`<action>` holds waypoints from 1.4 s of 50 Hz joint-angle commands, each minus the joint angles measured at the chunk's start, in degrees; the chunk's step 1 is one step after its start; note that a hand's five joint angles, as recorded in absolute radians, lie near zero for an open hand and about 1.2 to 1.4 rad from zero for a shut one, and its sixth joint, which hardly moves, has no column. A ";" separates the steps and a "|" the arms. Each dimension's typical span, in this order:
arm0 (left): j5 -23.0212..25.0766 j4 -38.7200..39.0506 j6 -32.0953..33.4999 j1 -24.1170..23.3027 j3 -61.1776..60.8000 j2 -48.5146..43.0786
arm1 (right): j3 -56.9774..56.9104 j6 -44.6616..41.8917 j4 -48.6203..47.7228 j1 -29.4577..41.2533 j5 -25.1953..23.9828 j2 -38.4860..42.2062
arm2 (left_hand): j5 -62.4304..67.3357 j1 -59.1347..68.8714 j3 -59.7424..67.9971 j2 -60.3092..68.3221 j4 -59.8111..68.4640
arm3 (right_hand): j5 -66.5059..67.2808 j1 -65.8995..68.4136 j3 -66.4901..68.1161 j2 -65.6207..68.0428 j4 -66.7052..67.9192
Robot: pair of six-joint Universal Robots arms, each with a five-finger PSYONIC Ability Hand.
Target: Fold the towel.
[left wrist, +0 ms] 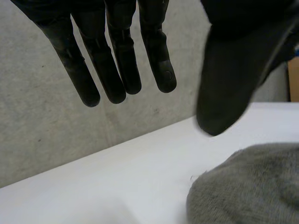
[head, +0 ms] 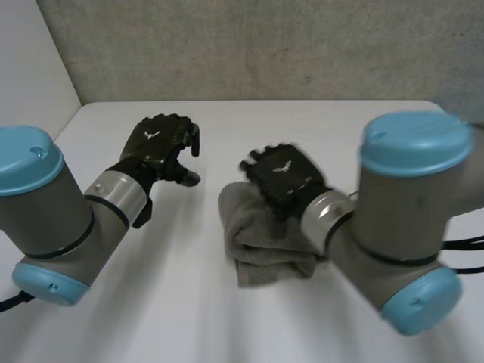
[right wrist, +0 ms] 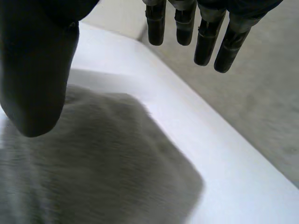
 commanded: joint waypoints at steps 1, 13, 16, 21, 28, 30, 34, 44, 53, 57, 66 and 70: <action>0.21 -0.03 -3.52 -2.47 2.98 -2.92 | 1.79 0.72 0.25 -7.32 -0.21 -4.39 | -0.35 -0.90 -1.55 -1.55 -1.44 | -3.43 -3.59 -3.57 -3.59 -4.04; 0.47 -1.79 -5.37 -10.99 6.57 -16.08 | -1.54 13.18 0.60 -14.08 -9.67 3.42 | -1.18 -1.73 -2.38 -2.38 -2.28 | -3.43 -3.59 -3.57 -3.59 -4.04; 0.39 -2.49 -5.37 -12.22 7.54 -18.90 | -1.81 16.97 0.51 -15.49 -14.07 6.40 | -1.19 -1.74 -2.39 -2.39 -2.28 | -3.43 -3.59 -3.57 -3.59 -4.04; 0.12 -4.68 -5.28 -12.32 7.90 -19.88 | -1.81 17.86 0.51 -16.28 -15.94 9.31 | -1.02 -1.57 -2.22 -2.22 -2.12 | -3.43 -3.59 -3.57 -3.59 -4.04; 0.03 -6.19 -5.19 -11.61 6.84 -19.00 | -1.81 17.51 0.25 -16.55 -16.20 12.83 | -1.02 -1.57 -2.22 -2.22 -2.11 | -3.43 -3.59 -3.57 -3.59 -4.04; 0.03 -6.54 -5.10 -11.35 5.88 -18.04 | -2.07 15.94 -0.19 -16.55 -16.12 14.85 | -1.02 -1.57 -2.22 -2.22 -2.11 | -3.43 -3.59 -3.57 -3.59 -4.04; 0.03 -6.63 -4.93 -10.82 4.74 -17.33 | -2.51 13.04 0.07 -16.72 -15.85 16.43 | -1.02 -1.57 -2.22 -2.22 -2.11 | -3.43 -3.59 -3.57 -3.59 -4.04; -0.32 -6.71 1.22 -10.56 3.33 -16.01 | -1.72 11.18 0.60 -17.69 -15.59 13.89 | -1.36 -1.91 -2.56 -2.56 -2.45 | -3.43 -3.59 -3.57 -3.59 -4.04; -0.32 -6.80 2.54 -10.91 4.38 -9.42 | 0.21 17.42 0.51 -17.16 -15.15 4.22 | -15.32 -15.87 -16.52 -16.52 -16.41 | -3.43 -3.59 -3.57 -3.59 -4.04; -1.36 -6.80 2.63 -10.91 6.13 -5.21 | -0.66 19.88 0.16 -17.60 -12.52 -2.00 | -30.09 -30.64 -31.29 -31.29 -31.18 | -3.43 -3.59 -3.57 -3.59 -4.04; -6.38 -11.81 2.89 -5.55 11.76 1.04 | -5.68 20.32 0.42 -18.13 -2.76 -11.60 | -30.63 -31.18 -31.83 -31.83 -31.72 | -3.43 -3.59 -3.57 -3.59 -4.04; -6.73 -16.81 2.81 -3.18 16.06 4.72 | -7.43 19.80 0.86 -17.78 3.03 -12.74 | -30.63 -31.18 -31.83 -31.83 -31.72 | -3.43 -3.59 -3.57 -3.59 -4.04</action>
